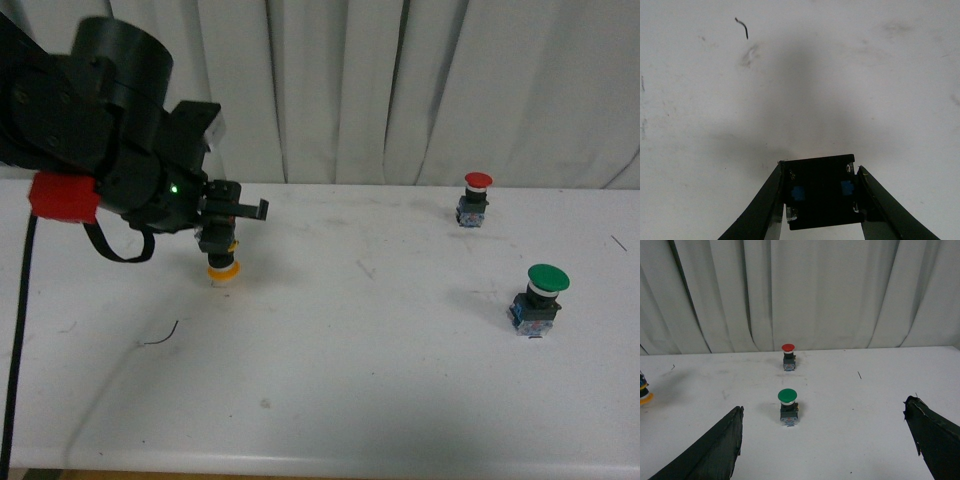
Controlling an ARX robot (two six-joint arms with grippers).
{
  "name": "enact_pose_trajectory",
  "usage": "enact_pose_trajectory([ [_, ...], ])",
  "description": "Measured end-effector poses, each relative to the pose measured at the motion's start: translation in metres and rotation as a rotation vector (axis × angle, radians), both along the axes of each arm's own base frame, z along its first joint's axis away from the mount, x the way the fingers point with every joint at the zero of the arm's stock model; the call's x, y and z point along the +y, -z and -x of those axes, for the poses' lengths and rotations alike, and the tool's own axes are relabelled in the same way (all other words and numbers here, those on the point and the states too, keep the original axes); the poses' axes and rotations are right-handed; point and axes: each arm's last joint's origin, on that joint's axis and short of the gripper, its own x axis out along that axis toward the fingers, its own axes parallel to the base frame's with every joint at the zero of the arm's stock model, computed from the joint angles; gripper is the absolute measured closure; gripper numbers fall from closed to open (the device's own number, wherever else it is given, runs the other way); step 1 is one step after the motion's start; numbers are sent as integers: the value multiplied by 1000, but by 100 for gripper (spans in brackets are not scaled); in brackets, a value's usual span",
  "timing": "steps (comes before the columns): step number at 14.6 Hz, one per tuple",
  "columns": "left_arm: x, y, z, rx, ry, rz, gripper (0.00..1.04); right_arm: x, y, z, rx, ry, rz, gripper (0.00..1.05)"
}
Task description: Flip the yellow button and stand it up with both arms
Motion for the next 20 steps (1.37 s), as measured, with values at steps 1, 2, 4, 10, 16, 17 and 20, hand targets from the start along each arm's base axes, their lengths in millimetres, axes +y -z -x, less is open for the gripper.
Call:
enact_pose_trajectory([
  [1, 1, -19, 12, -51, 21, 26, 69, 0, 0, 0, 0, 0, 0, 6],
  [2, 1, -50, 33, -135, 47, 56, 69, 0, 0, 0, 0, 0, 0, 6],
  [4, -2, -88, 72, -249, 97, 96, 69, 0, 0, 0, 0, 0, 0, 6],
  [10, -1, -113, 148, -379, 249, 396, 69, 0, 0, 0, 0, 0, 0, 6],
  [16, 6, -83, 148, -369, 341, 887, 69, 0, 0, 0, 0, 0, 0, 6],
  [17, 6, -84, 150, -389, 371, 970, 69, 0, 0, 0, 0, 0, 0, 6],
  [20, 4, -82, 149, -348, 369, 1128, 69, 0, 0, 0, 0, 0, 0, 6],
])
